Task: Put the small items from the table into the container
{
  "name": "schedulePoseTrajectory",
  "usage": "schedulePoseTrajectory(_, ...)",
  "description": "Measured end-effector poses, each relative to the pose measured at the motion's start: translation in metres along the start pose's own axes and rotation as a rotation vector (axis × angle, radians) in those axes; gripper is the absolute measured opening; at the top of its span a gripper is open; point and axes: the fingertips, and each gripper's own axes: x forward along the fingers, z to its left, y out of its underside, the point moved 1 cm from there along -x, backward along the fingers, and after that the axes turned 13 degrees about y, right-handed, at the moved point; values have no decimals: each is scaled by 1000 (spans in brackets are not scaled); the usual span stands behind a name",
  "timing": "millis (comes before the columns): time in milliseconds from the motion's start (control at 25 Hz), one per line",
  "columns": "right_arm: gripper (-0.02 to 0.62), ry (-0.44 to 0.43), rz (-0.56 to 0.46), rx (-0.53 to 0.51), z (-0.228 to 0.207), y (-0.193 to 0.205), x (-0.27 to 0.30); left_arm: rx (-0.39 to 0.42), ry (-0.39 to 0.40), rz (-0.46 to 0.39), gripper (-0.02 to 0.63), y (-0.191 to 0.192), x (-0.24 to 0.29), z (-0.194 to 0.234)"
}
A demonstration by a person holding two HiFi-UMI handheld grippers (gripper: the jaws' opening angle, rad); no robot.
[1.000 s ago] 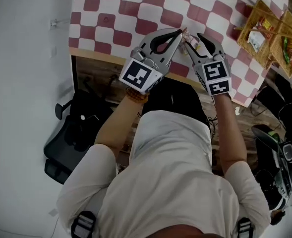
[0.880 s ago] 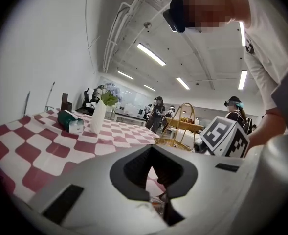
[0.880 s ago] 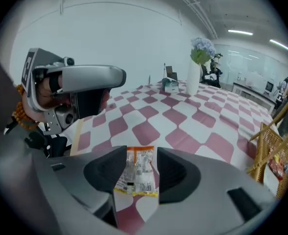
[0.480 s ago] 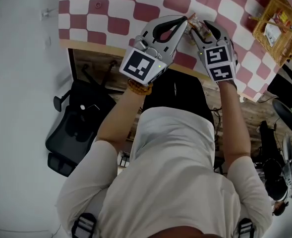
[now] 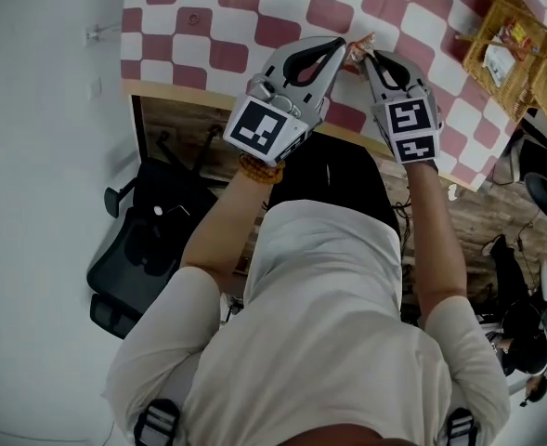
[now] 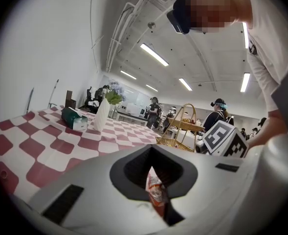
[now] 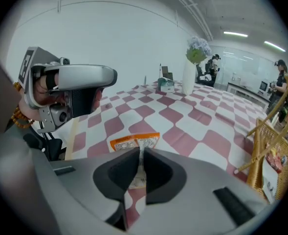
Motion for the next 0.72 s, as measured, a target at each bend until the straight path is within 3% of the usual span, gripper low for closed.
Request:
schedulePoseTrajectory(480,48,127,-236,99,-49,-75,-104,88,77,-83,26,-106,9,-61)
schedulePoseTrajectory(720,46,180,-381,164,-64,-121,-176,77,131,-152,26,-165,4,-102)
